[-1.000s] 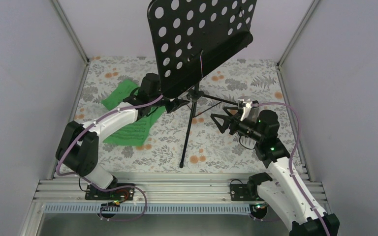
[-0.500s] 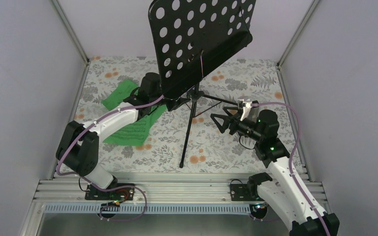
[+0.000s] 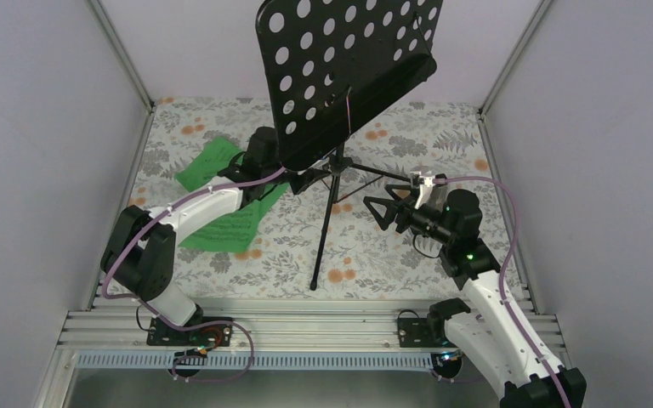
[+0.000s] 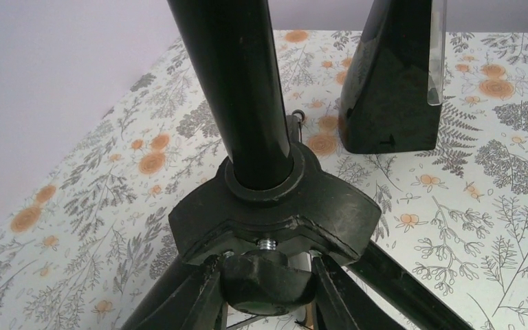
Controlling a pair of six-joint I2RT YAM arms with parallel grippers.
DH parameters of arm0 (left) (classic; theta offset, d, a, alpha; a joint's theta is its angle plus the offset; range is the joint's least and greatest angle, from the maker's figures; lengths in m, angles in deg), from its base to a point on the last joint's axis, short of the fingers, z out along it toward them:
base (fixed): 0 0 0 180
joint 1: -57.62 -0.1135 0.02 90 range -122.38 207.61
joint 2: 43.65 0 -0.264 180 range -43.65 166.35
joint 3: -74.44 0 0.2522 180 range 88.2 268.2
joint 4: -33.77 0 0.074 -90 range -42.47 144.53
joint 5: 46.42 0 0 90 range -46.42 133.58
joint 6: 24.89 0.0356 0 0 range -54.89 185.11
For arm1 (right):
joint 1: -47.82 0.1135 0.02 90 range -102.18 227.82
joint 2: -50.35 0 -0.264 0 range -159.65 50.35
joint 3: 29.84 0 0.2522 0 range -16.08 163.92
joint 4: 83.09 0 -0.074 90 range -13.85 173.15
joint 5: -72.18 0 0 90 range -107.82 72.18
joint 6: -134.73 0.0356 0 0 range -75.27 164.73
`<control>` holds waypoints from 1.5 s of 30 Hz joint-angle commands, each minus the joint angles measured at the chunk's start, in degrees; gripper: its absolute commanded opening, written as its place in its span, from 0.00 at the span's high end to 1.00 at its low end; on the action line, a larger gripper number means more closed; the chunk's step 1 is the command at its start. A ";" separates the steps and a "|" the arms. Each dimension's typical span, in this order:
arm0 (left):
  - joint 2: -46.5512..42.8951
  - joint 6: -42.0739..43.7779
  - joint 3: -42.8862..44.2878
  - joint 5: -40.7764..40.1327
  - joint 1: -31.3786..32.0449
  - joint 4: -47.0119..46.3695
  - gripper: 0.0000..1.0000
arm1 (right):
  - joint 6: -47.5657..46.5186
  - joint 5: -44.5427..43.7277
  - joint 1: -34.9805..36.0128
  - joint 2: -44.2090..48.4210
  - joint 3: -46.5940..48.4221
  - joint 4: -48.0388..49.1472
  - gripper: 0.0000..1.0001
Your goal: Pack up the instrument practice props
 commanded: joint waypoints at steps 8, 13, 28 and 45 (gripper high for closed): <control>0.28 -5.70 2.20 3.43 0.25 -1.81 0.86 | 0.30 1.10 0.58 0.35 -0.59 0.27 0.00; -0.12 -15.69 1.19 8.03 -0.72 -4.94 0.88 | 0.31 1.06 0.63 0.33 -0.66 0.55 0.00; 0.42 -44.02 0.62 19.64 -4.01 -5.65 0.89 | 0.31 1.06 0.66 0.41 -1.23 1.32 0.00; 2.42 -71.35 -0.72 29.47 -7.12 -15.33 0.89 | 0.75 0.73 0.64 0.66 -1.29 0.98 0.00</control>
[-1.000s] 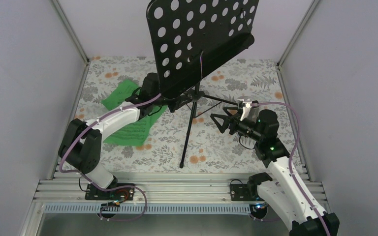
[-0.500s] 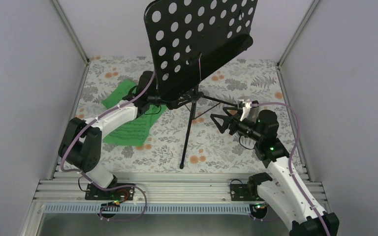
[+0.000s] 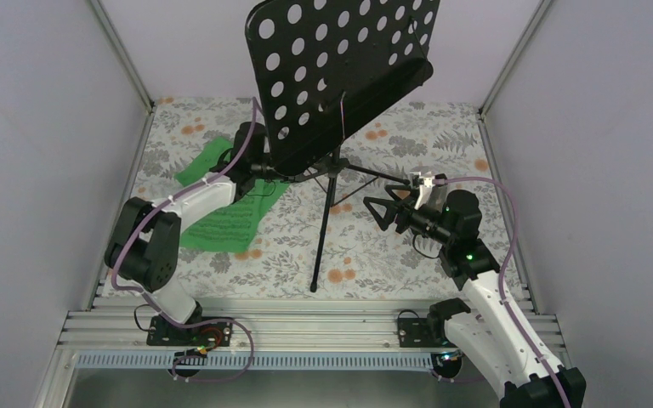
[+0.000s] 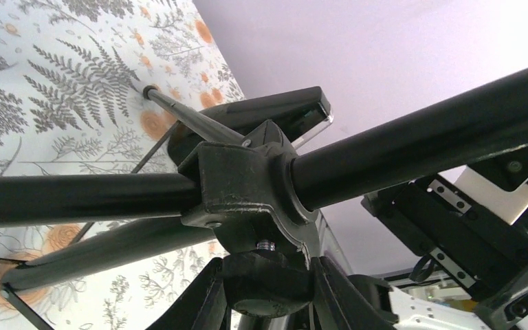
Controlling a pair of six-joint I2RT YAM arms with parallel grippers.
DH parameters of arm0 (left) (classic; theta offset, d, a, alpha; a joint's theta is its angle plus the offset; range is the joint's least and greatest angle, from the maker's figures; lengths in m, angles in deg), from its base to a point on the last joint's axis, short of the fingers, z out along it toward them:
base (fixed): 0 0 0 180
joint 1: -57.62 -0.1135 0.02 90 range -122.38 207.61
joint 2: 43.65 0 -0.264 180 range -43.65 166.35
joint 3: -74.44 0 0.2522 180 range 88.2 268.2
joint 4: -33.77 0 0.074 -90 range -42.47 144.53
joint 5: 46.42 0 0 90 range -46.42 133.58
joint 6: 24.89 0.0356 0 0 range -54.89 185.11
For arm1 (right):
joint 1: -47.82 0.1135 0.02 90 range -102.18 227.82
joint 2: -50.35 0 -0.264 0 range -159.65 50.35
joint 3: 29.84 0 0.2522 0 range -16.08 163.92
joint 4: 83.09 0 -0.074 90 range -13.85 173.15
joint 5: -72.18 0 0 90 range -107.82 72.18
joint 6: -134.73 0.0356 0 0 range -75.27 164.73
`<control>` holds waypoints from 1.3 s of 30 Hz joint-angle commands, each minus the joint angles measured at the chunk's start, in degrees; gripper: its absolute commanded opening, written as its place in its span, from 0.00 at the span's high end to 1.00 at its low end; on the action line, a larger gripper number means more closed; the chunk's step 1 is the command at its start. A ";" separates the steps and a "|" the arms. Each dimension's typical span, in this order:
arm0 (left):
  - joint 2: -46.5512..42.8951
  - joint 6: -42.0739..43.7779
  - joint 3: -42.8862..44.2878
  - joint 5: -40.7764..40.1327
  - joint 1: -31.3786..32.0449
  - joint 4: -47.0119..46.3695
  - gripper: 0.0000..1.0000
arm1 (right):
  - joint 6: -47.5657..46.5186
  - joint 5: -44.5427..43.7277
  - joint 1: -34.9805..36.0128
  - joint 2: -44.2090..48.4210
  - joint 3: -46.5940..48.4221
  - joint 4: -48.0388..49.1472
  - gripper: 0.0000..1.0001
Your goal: Pack up the instrument practice props
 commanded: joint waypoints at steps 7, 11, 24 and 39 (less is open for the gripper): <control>-0.48 3.53 7.76 -1.74 -0.69 9.61 0.52 | 0.75 0.49 0.58 1.14 -0.46 0.40 0.01; -5.50 13.91 10.27 -14.26 -0.74 18.61 0.24 | 0.55 0.44 0.59 1.27 0.33 0.80 0.00; -31.15 22.48 -11.58 -34.81 5.95 5.96 0.20 | 7.07 3.91 1.33 -9.91 6.55 28.20 0.04; -33.11 12.77 -26.64 -38.72 13.44 -6.98 0.36 | -3.91 -11.81 11.16 -30.38 14.89 48.85 0.34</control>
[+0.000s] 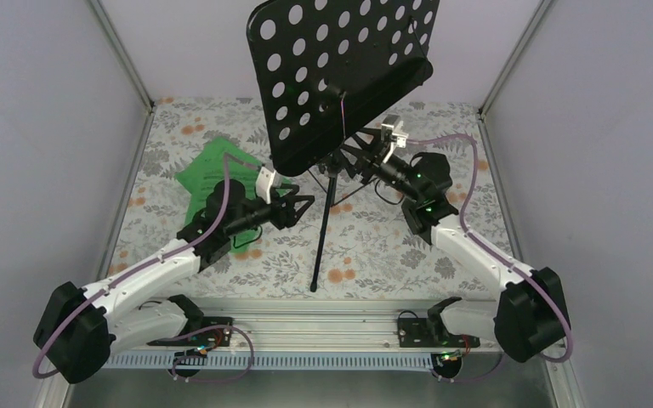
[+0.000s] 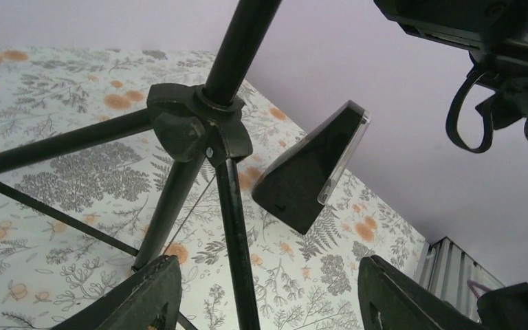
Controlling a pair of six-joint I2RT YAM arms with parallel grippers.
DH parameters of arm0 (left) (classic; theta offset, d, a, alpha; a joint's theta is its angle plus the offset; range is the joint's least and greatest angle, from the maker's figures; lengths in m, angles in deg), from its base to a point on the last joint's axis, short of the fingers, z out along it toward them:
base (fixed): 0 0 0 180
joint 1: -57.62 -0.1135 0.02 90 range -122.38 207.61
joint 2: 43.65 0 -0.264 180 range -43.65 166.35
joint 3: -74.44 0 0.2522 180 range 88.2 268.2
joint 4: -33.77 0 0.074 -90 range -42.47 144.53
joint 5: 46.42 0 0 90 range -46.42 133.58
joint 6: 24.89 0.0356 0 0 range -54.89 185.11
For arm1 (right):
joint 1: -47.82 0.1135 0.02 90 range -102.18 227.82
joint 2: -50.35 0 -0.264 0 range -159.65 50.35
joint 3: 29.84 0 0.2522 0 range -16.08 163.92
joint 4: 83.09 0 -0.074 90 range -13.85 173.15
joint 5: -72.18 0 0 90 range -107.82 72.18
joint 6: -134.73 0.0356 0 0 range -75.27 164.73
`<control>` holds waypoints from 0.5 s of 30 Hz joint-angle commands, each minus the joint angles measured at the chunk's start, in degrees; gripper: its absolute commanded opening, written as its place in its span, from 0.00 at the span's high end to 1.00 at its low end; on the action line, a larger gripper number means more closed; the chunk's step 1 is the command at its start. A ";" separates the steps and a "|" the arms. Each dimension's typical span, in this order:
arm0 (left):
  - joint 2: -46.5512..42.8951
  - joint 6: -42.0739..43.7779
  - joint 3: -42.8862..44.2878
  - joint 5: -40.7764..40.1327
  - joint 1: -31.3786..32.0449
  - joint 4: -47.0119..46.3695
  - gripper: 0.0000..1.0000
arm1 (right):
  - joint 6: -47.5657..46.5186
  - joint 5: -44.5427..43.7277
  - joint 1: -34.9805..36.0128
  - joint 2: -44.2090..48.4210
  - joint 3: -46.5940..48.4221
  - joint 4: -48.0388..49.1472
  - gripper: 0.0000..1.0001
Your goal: Pack up the instrument practice props
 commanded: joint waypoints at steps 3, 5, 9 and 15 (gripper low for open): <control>3.79 -4.77 -0.60 -4.26 2.24 -3.32 0.38 | -5.10 -8.36 0.87 -5.48 2.69 8.58 0.40; 5.11 -5.40 -0.92 -4.54 3.19 -4.24 0.38 | -5.14 -8.02 0.91 -7.13 3.67 8.43 0.44; 8.34 -5.88 -0.09 -4.18 4.24 -4.63 0.38 | -5.42 -7.34 1.00 -9.05 5.05 8.52 0.51; 13.66 -4.86 1.32 -4.16 5.09 -5.62 0.36 | -6.45 -7.09 1.09 -11.19 7.41 8.00 0.63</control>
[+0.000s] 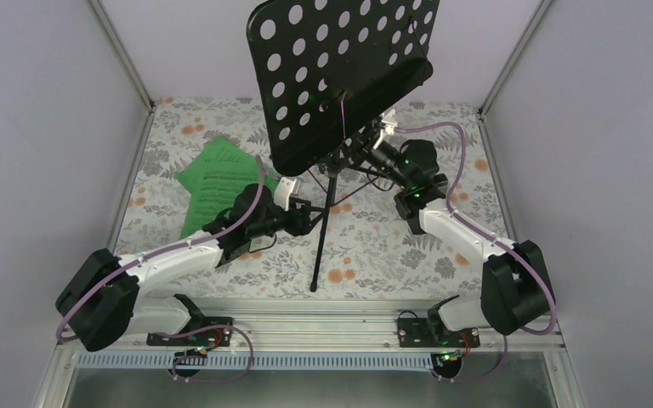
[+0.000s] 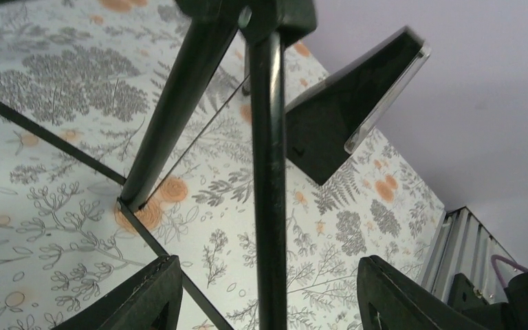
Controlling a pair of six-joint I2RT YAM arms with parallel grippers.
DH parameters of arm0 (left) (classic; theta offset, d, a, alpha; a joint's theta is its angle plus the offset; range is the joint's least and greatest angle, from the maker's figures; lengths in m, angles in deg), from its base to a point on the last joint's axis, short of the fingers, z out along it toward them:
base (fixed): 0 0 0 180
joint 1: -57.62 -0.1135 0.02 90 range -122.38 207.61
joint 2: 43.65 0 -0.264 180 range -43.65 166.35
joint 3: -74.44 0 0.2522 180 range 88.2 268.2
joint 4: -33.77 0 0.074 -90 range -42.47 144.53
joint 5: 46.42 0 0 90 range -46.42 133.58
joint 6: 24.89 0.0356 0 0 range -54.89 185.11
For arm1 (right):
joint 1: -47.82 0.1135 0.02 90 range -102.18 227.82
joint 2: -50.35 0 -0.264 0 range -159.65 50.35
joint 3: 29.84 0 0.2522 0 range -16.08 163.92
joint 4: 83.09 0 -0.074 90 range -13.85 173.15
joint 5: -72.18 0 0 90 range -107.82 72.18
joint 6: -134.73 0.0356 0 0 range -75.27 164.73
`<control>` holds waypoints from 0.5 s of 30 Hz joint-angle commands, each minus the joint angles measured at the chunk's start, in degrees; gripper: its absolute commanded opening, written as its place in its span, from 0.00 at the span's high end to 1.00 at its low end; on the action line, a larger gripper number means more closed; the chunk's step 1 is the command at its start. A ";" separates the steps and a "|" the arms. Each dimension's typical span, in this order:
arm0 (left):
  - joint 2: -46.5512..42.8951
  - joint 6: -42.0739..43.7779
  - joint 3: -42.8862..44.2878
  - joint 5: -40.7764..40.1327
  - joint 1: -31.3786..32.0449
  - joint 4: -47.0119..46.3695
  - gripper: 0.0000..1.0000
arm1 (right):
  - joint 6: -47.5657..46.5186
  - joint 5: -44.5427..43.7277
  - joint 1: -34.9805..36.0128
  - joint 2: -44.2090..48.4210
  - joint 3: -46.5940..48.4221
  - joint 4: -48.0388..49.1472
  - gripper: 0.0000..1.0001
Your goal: Pack up the instrument practice props
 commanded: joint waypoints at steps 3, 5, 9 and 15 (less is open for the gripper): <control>5.15 0.28 2.10 -1.00 0.76 -4.39 0.37 | -2.34 -0.96 0.67 -1.80 3.14 2.60 0.68; 6.78 0.38 2.88 -0.80 0.89 -5.46 0.37 | -2.35 -0.61 0.67 -2.08 3.43 2.60 0.72; 10.41 0.55 4.50 0.13 1.02 -7.08 0.47 | -2.80 -0.15 0.70 -1.94 3.44 2.54 0.84; 13.82 1.62 6.58 0.35 1.11 -7.43 0.80 | -3.21 0.44 0.81 -0.53 2.89 2.17 0.96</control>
